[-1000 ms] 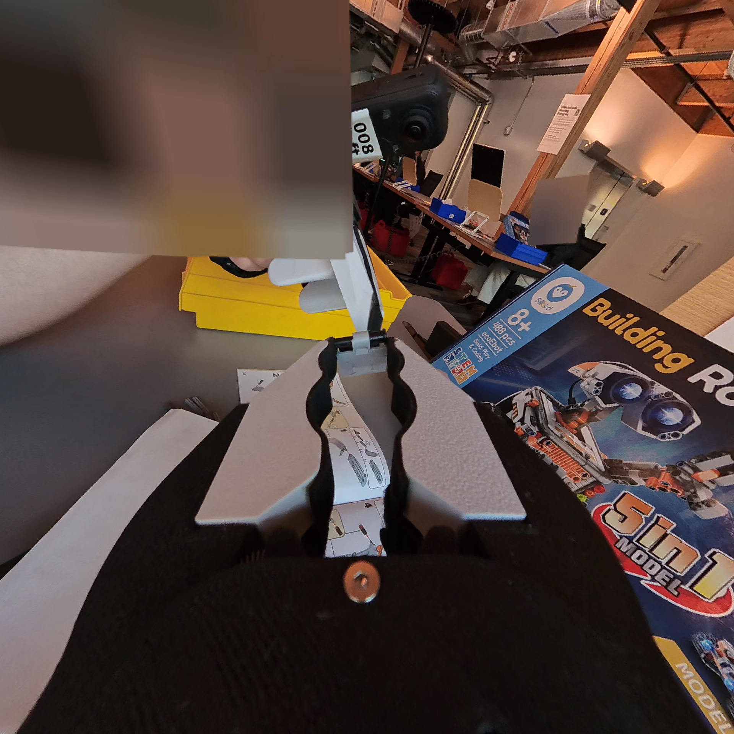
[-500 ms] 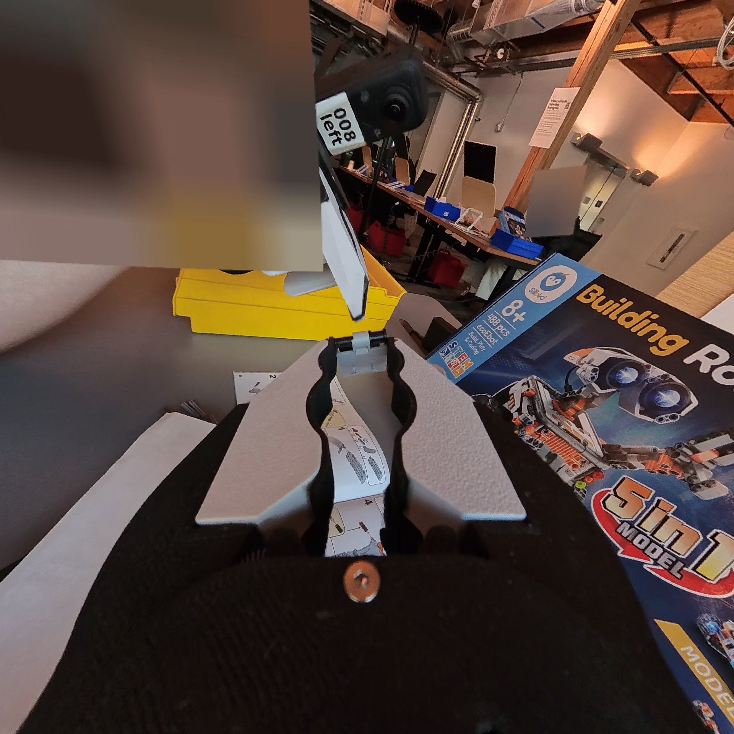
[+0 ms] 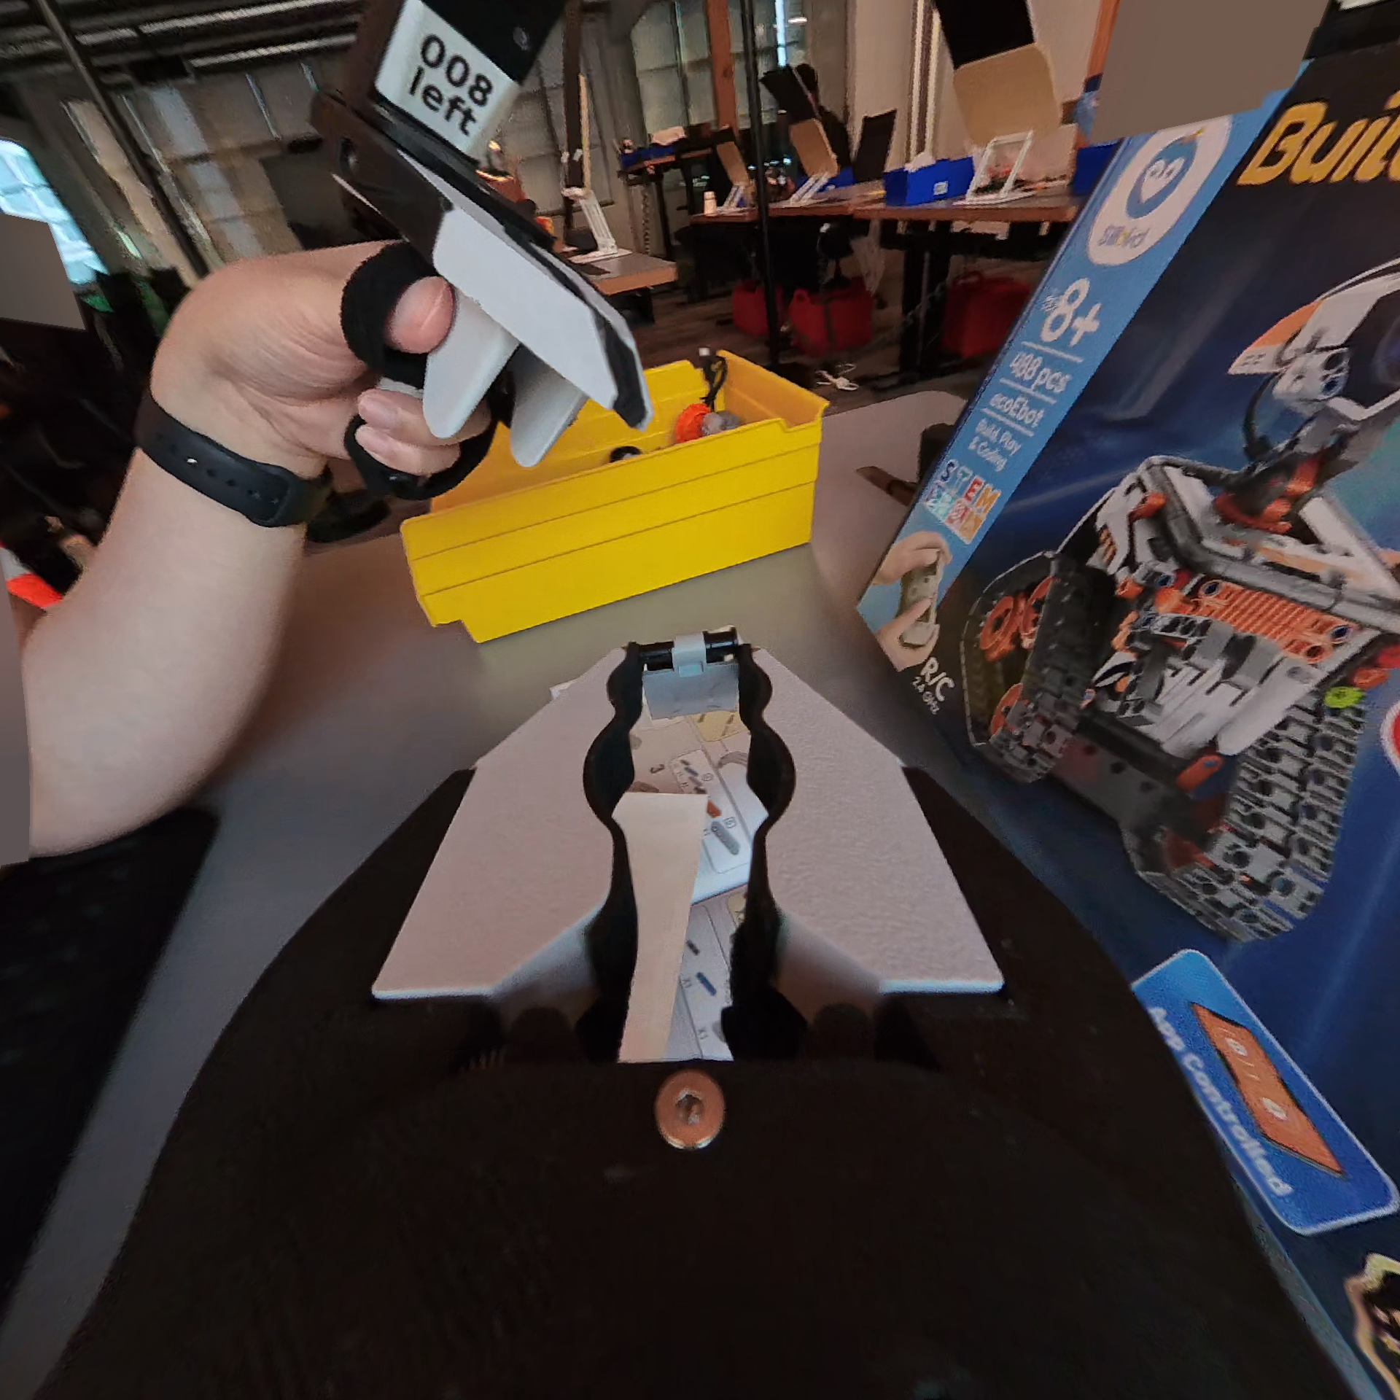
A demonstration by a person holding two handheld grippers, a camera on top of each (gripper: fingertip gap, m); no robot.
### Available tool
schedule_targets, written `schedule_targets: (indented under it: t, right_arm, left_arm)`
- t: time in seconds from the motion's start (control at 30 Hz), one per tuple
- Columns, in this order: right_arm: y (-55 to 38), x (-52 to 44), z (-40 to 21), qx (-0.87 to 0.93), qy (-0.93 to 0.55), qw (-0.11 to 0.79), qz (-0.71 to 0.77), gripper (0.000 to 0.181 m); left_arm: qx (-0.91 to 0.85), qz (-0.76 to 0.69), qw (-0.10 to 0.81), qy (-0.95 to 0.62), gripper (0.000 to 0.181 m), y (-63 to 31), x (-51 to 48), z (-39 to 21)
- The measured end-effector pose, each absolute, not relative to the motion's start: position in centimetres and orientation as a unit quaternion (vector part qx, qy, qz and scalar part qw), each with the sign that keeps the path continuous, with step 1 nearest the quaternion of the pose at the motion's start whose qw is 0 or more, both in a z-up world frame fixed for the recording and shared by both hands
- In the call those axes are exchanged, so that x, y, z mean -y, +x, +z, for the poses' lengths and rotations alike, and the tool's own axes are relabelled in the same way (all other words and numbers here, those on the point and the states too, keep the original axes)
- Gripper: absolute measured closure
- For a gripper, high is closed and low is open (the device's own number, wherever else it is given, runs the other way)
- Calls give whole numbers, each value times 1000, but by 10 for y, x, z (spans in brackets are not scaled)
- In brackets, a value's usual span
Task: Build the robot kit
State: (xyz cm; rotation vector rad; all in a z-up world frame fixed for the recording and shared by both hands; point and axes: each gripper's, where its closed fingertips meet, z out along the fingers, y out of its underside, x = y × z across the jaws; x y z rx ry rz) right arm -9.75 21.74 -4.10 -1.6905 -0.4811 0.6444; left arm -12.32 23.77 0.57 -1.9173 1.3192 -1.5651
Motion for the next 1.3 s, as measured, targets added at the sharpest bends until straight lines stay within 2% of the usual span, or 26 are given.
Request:
schedule_targets:
  t: [0.23,1.3]
  right_arm:
    - [-108,-205,-33,238,-696,594,327,157]
    - [-98,-213,-58,231,-737,566,287,157]
  left_arm:
    - [-464,-547,169,-676,175,-123,-239,5]
    - [-458,-545,178,-679,175,-127,-243,7]
